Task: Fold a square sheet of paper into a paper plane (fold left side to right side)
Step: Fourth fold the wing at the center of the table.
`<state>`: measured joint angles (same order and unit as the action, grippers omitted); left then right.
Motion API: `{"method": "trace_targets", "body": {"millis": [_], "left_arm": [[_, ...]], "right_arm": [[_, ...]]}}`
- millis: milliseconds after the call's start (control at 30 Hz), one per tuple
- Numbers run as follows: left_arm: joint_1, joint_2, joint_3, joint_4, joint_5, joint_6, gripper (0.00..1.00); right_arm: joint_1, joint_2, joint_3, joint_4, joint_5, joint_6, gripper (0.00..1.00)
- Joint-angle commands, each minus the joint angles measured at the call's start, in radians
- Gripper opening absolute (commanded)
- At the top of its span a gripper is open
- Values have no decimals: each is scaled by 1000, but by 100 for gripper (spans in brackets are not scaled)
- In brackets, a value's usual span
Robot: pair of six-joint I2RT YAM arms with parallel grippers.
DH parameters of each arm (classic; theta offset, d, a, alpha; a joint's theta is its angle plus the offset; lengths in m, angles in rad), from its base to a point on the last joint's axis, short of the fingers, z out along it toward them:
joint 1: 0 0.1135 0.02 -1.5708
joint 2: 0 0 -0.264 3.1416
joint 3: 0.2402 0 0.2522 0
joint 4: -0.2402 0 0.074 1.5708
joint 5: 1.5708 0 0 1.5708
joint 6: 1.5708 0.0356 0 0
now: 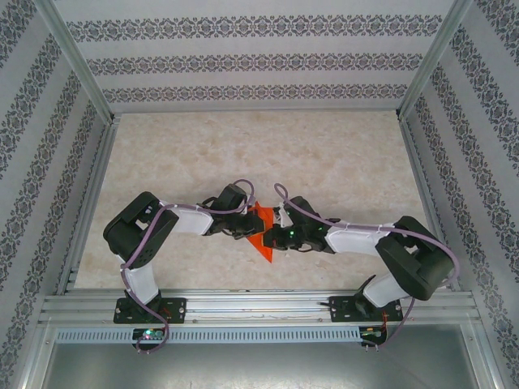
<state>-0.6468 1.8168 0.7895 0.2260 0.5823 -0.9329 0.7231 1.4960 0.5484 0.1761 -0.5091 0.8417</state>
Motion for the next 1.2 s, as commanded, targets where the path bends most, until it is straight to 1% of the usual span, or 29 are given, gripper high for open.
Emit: {"method": "trace_targets", "body": {"millis": [0, 233, 567, 700, 833, 1000, 1167], "left_arm": [[-14, 23, -27, -99, -72, -3, 0], [-14, 25, -19, -109, -74, 3, 0], [-14, 23, -6, -120, -73, 6, 0], [-14, 17, 2, -131, -73, 11, 0], [-13, -7, 13, -132, -72, 16, 4], [-5, -57, 33, -134, -72, 29, 8], [23, -33, 53, -143, -73, 56, 9]], "right_arm": [[8, 39, 28, -12, 38, -13, 0], [12, 56, -1, -35, 63, -15, 0], [13, 81, -28, -51, 57, -19, 0], [16, 87, -19, -110, 80, -37, 0], [21, 87, -2, -191, 119, -58, 0], [25, 107, 4, -225, 138, -71, 0], [37, 140, 21, -264, 156, -91, 0]]}}
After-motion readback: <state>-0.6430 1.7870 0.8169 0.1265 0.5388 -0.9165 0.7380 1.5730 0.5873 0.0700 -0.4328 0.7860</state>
